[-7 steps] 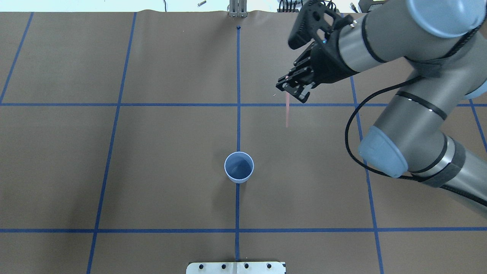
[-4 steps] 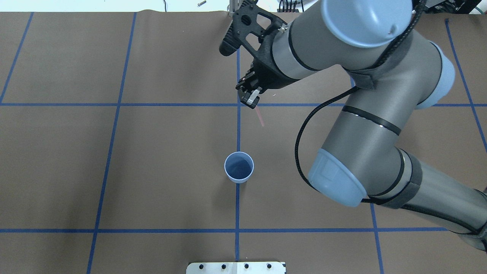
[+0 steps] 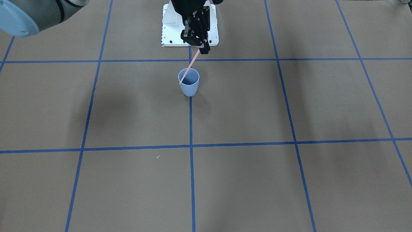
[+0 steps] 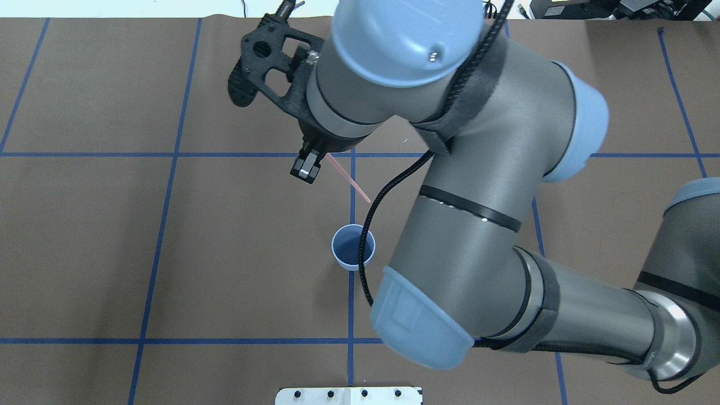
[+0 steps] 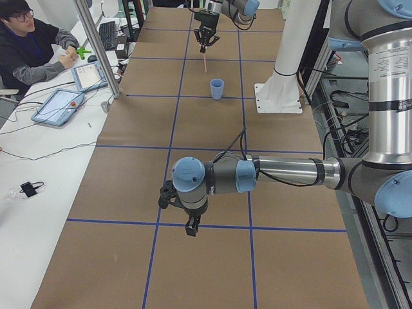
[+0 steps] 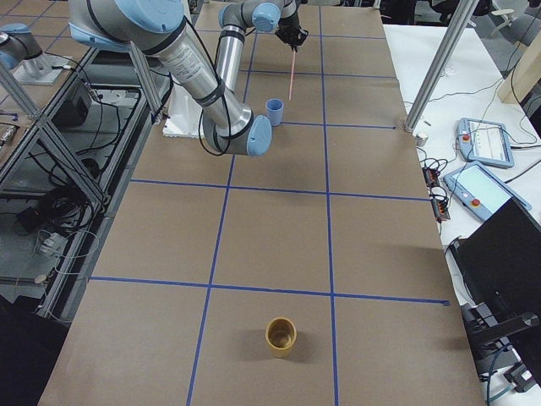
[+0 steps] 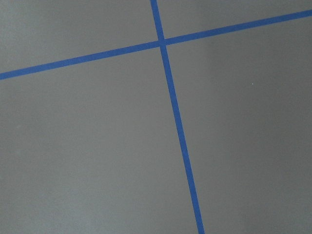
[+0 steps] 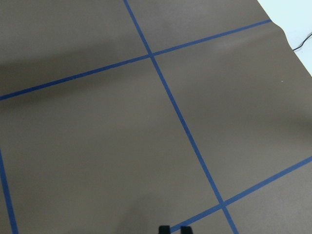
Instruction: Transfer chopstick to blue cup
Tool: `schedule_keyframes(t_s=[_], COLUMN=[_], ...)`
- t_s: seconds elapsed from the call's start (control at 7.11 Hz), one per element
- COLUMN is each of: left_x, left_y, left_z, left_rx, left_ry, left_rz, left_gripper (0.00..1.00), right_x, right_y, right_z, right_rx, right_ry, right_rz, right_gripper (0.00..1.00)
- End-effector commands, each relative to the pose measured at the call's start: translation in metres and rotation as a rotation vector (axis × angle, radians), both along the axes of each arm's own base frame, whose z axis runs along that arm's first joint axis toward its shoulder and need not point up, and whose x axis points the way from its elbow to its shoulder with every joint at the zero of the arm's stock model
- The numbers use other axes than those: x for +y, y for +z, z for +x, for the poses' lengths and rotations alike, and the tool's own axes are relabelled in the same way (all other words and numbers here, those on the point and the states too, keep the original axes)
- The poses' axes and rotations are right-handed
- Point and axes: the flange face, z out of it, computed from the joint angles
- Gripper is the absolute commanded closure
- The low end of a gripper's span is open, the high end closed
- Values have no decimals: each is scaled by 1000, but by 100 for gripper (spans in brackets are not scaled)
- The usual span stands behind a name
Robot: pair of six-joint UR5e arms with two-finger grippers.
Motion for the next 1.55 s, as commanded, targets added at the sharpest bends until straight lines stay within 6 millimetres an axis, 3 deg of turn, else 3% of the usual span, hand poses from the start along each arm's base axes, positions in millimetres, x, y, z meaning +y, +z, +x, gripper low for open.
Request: schedule_keyframes(t_s=[0.0, 0.28, 0.98, 1.12, 1.41], left_x=[8, 8, 8, 8, 7], left_y=[8, 8, 8, 8, 8], left_z=[0, 0, 0, 0, 1], left_rx=[-1, -1, -1, -1, -1], left_ry=[-1, -1, -1, -1, 1], left_rz=[13, 11, 11, 11, 11], left_gripper=[1, 1, 1, 1, 1], right_x=[27, 39, 52, 48, 47], right_y=[-10, 2, -3, 11, 24], right_z=[-29, -58, -87, -105, -109], right_rx=[105, 162, 162, 138, 151], right_ry=[-37, -41, -52, -40, -40], right_rz=[-30, -18, 1, 23, 19], right_gripper=[100, 100, 100, 100, 100])
